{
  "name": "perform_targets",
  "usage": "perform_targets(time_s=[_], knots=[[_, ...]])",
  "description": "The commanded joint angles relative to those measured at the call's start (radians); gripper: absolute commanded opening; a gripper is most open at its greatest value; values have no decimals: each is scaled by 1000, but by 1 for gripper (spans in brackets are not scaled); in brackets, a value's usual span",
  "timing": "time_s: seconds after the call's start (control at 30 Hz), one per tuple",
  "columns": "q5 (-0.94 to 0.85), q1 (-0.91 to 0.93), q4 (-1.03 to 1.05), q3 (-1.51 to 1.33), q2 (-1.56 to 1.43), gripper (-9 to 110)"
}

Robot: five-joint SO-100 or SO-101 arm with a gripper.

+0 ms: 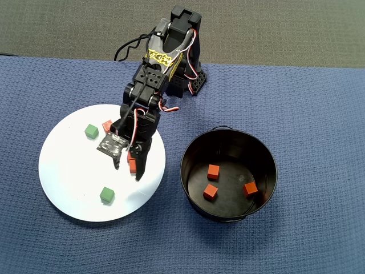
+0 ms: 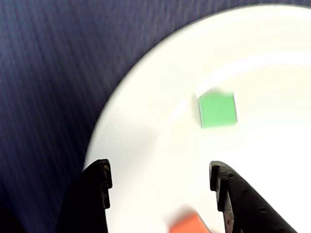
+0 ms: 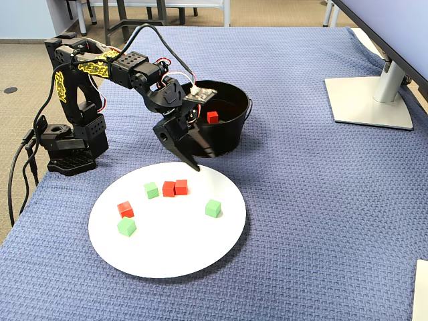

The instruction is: Pick up the red cubes from the white plate and place them in the black recipient

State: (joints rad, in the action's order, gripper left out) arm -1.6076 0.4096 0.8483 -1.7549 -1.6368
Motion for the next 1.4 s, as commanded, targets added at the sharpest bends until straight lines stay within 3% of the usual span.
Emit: perform_targets(time_s=[0.0,0.23,0.33,0.5,0.87,1.37], knots=[[-170,-11,270,120,-14,19],[-224,-18,308,160,35,23],[-273,-12,354,179,66,16],[-347,12,460,238,110,25],[-448,74,592,334,201,29],[-523,120,673,442,316,24]])
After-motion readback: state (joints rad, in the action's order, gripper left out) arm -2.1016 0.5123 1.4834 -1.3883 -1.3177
